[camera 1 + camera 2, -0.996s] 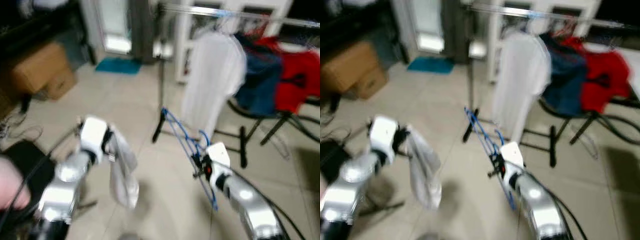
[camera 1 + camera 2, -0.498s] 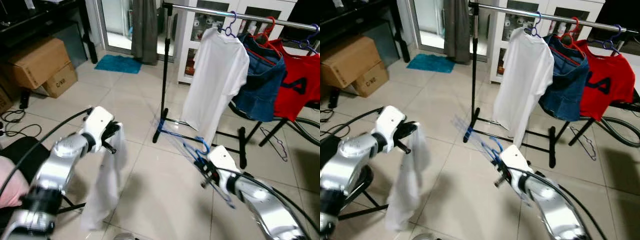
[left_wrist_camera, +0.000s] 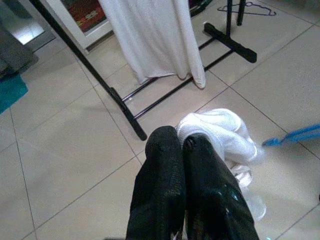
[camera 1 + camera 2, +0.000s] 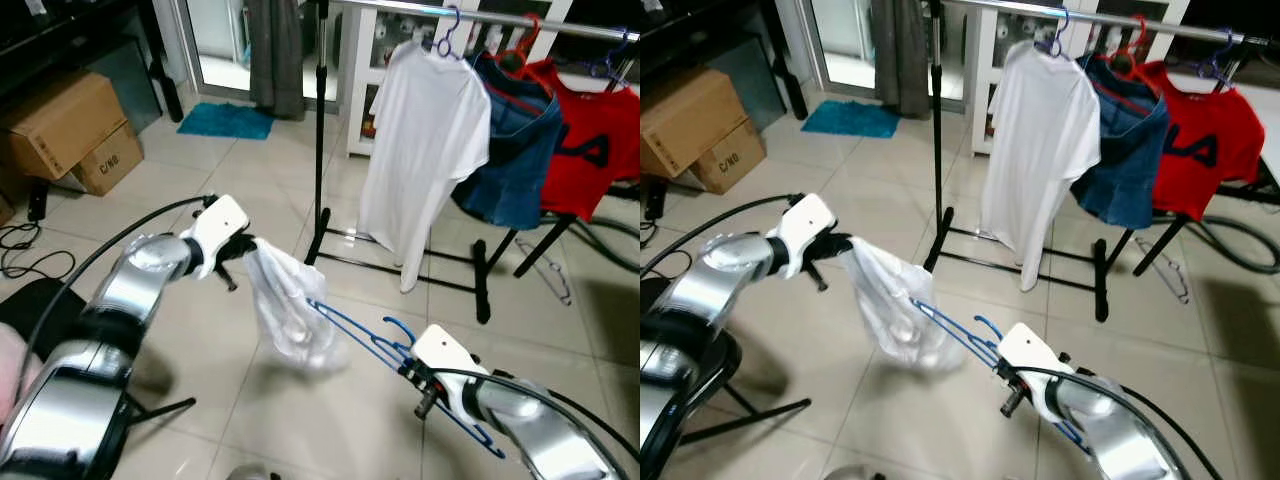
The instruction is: Hang hanger
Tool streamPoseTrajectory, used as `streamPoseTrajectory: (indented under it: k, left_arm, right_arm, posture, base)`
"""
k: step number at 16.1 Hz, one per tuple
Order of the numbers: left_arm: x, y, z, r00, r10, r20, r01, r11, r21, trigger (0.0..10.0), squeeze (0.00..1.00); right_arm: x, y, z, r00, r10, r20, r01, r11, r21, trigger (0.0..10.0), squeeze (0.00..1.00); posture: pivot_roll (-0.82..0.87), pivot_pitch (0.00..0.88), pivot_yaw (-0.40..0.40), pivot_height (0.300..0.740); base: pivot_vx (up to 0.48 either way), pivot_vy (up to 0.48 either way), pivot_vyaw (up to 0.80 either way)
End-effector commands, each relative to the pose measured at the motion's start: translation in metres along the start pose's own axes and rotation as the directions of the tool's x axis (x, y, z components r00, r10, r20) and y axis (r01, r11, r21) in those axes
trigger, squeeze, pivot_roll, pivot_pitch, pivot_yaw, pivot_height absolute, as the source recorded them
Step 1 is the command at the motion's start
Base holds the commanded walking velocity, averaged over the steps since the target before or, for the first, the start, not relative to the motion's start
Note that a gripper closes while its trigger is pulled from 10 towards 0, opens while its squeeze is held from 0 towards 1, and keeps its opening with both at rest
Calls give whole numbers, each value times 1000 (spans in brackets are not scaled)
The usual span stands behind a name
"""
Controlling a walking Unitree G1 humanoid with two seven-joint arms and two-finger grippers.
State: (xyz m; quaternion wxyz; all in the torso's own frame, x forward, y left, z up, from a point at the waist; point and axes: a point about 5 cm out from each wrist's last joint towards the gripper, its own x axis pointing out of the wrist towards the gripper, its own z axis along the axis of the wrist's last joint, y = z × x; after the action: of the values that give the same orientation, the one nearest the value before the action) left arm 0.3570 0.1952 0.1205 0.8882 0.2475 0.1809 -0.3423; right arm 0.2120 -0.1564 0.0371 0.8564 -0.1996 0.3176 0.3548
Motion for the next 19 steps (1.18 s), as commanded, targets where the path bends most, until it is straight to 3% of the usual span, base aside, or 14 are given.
streamPoseTrajectory:
  k: [1, 4, 6, 9, 11, 15, 19]
  left_arm:
    - [2, 6, 7, 999, 48, 17, -48, 999, -14, 0, 0]
    - [7, 9, 3, 993, 116, -24, -117, 990, -77, 0, 0]
    - [9, 12, -1, 982, 177, -64, -184, 975, -127, 0, 0]
    - [12, 12, -1, 975, 208, -78, -218, 965, -147, 0, 0]
    - [19, 7, 3, 978, 201, -63, -209, 958, -195, 0, 0]
    - [25, 1, 6, 978, 199, -55, -206, 952, -224, 0, 0]
    - [22, 5, -3, 961, 251, -119, -270, 946, -180, 0, 0]
  right_arm:
    - [5, 6, 9, 1000, 6, 29, -6, 1000, -10, 10000, 0]
    - [22, 21, 16, 994, 57, 89, -60, 998, 32, 10000, 0]
    - [40, 29, 11, 992, 109, 62, -111, 993, 27, 10000, 0]
    - [65, 29, -3, 994, 101, 30, -103, 994, 46, 10000, 0]
    - [78, 23, -13, 997, 62, 41, -66, 991, 113, 10000, 0]
    - [85, 20, -17, 996, 60, 71, -71, 984, 161, 10000, 0]
    - [86, 9, -13, 994, 32, 100, -47, 986, 159, 10000, 0]
  posture:
    - [42, 78, 52, 740]
    - [41, 97, 61, 740]
    - [41, 101, 59, 740]
    - [41, 102, 56, 740]
    - [38, 96, 55, 740]
    - [41, 90, 54, 740]
    - [38, 85, 60, 740]
  base:
    - [0, 0, 0]
    - [0, 0, 0]
    - [0, 0, 0]
    - [0, 0, 0]
    - [0, 0, 0]
    - [0, 0, 0]
    - [0, 0, 0]
